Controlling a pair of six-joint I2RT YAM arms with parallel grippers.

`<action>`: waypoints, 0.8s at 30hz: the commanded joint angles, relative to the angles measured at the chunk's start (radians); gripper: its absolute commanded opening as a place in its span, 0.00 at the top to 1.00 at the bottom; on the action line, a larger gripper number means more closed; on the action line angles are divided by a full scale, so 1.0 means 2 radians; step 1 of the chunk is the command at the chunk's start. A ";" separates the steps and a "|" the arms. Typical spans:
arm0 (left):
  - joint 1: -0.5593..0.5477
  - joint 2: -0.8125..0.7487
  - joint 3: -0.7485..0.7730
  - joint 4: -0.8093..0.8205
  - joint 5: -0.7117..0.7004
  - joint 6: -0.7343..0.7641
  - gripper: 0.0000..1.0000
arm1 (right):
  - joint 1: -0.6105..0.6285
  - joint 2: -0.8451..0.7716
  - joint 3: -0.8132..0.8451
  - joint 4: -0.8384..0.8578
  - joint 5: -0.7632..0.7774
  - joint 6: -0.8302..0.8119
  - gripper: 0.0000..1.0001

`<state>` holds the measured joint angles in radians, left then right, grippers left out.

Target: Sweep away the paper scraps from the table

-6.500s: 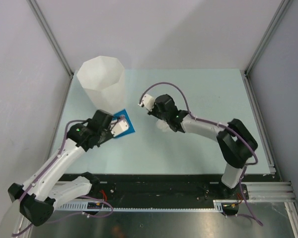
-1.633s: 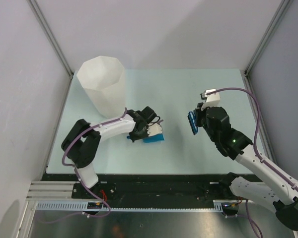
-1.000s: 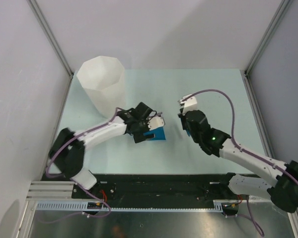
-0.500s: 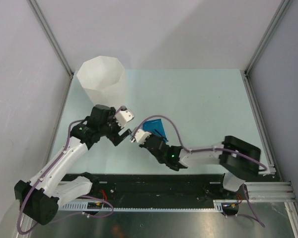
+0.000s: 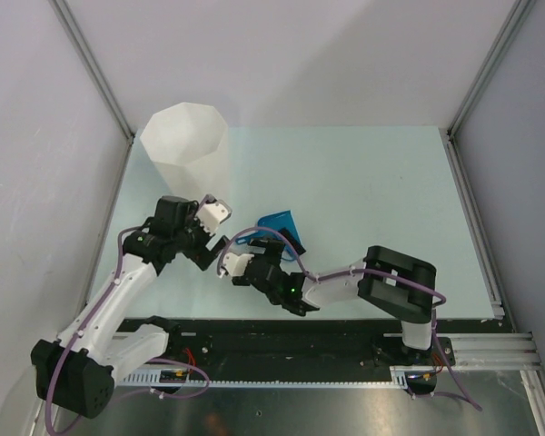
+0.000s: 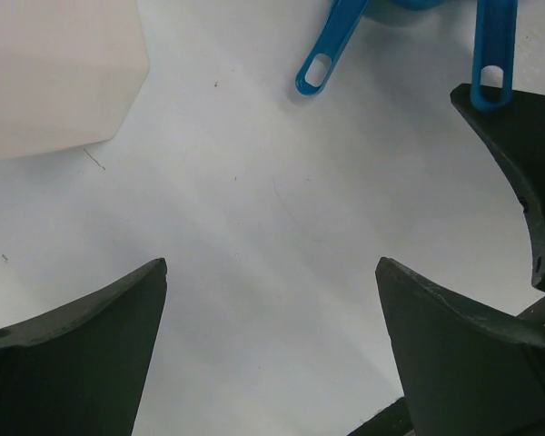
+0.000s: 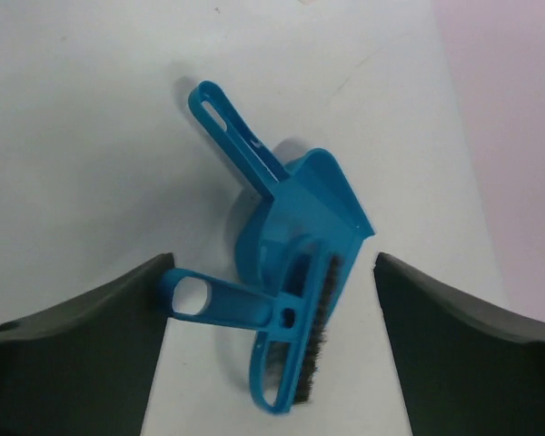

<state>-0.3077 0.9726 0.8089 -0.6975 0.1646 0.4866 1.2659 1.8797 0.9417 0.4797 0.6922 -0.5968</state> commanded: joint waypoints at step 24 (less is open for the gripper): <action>0.023 0.033 -0.130 0.299 0.006 -0.053 0.00 | -0.493 -0.189 0.085 -0.373 -0.672 0.369 0.00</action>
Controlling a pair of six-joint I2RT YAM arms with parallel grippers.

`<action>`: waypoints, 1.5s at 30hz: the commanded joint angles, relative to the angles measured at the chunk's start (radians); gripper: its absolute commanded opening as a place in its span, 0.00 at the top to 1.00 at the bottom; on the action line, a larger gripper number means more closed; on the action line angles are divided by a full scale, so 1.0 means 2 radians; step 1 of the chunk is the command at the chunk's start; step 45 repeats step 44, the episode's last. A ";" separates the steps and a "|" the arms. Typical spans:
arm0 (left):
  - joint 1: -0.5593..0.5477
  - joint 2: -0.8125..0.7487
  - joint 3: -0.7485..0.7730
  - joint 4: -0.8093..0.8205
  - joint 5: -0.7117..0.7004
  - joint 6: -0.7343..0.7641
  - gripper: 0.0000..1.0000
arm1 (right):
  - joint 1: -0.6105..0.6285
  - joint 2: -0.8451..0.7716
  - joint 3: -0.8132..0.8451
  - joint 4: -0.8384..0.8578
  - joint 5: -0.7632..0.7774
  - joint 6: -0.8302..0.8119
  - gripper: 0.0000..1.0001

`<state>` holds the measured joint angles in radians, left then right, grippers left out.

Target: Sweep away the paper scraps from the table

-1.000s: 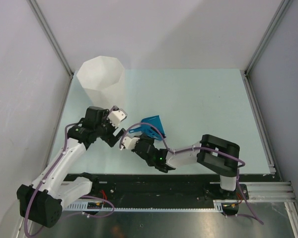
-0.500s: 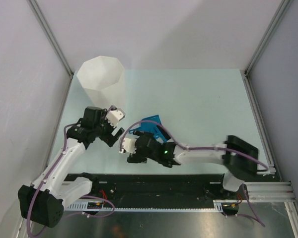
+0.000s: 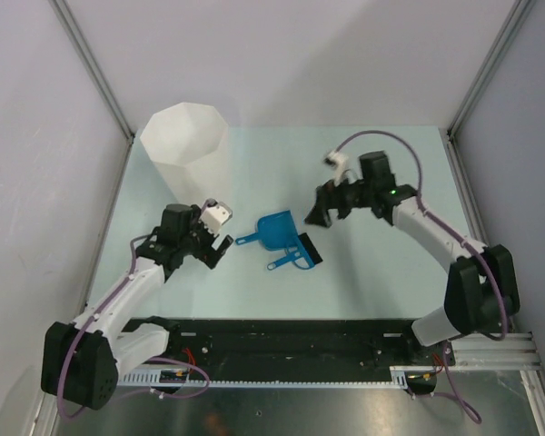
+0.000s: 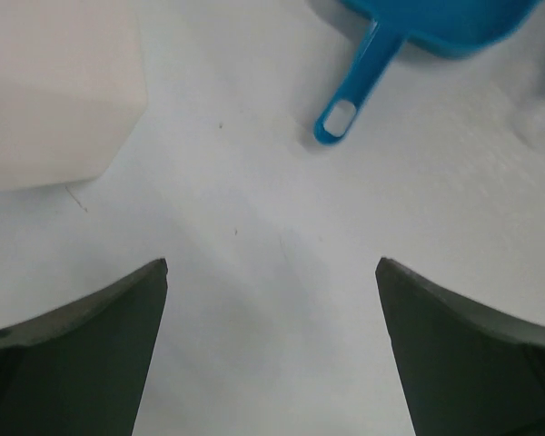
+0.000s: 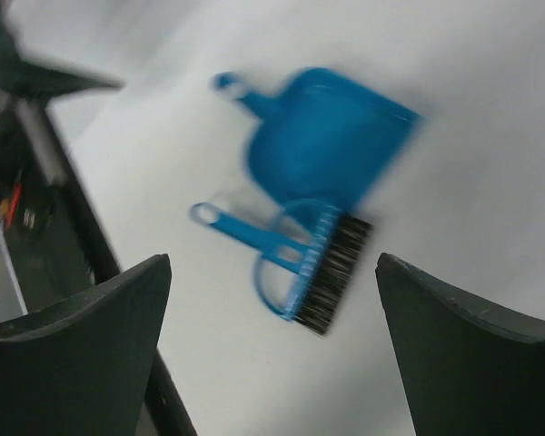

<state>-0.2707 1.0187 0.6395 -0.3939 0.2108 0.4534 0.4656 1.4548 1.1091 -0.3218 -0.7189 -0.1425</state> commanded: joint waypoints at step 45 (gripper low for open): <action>0.046 0.075 -0.193 0.610 -0.102 -0.188 0.00 | -0.221 0.005 -0.465 0.778 0.418 0.082 0.00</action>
